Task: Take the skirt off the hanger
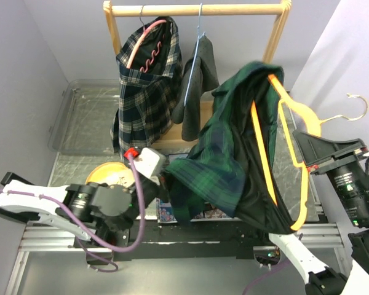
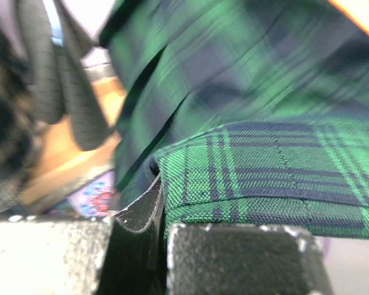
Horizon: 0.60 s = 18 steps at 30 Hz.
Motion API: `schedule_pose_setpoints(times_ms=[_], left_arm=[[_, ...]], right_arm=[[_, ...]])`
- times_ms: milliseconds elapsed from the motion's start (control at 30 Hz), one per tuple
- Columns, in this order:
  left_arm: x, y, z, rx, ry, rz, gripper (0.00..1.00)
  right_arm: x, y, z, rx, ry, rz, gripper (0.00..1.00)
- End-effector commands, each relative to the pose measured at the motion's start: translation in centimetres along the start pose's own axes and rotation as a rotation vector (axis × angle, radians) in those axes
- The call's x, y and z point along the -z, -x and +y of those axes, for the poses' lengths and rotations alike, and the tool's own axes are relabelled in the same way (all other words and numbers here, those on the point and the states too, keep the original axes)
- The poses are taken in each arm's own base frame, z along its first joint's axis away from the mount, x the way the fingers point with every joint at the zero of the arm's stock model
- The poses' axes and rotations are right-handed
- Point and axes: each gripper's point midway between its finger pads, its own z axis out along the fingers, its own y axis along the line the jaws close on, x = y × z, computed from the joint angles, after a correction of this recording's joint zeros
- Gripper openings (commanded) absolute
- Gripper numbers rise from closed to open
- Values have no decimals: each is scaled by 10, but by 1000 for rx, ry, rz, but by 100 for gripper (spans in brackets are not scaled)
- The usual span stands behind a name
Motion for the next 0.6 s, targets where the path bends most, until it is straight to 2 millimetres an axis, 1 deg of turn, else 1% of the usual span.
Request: schedule_pose_setpoints(times_ms=[0,67,100,167,200,267,300,333,367,400,433,467,500,533,567], left_arm=[[17,45,50,37,159,-75,1],[22,55,48,82,121,-79,1],[24,66,45,118,96,-96,1],[26,79,37,120,31,-112,1],[27,93,29,160,-18,-142,1],[27,104,30,111,-23,-174,1],[28,110,39,89,26,-188,1],[27,119,47,39,77,-211,1],[29,125,57,39,131,-226,1],[28,121,63,-2,177,-227,1],[34,136,80,0,236,-268,1],[36,139,87,-12,256,-289,1],[36,133,92,-49,272,-302,1],[39,137,103,-107,308,-322,1],[39,140,111,-80,345,-338,1]], right_arm=[[40,48,32,9,132,-224,0],[42,44,31,2,135,-213,0],[40,38,28,8,130,-195,0],[39,31,24,20,131,-173,0],[41,24,24,28,149,-157,0],[45,18,26,47,185,-149,0],[50,19,36,61,236,-150,0],[52,18,40,77,258,-144,0],[51,19,44,101,272,-137,0],[52,15,48,117,299,-117,0],[49,14,49,125,305,-109,0],[44,12,49,126,307,-95,0],[44,13,52,126,322,-100,0],[43,12,56,127,342,-93,0],[43,13,60,114,362,-94,0]])
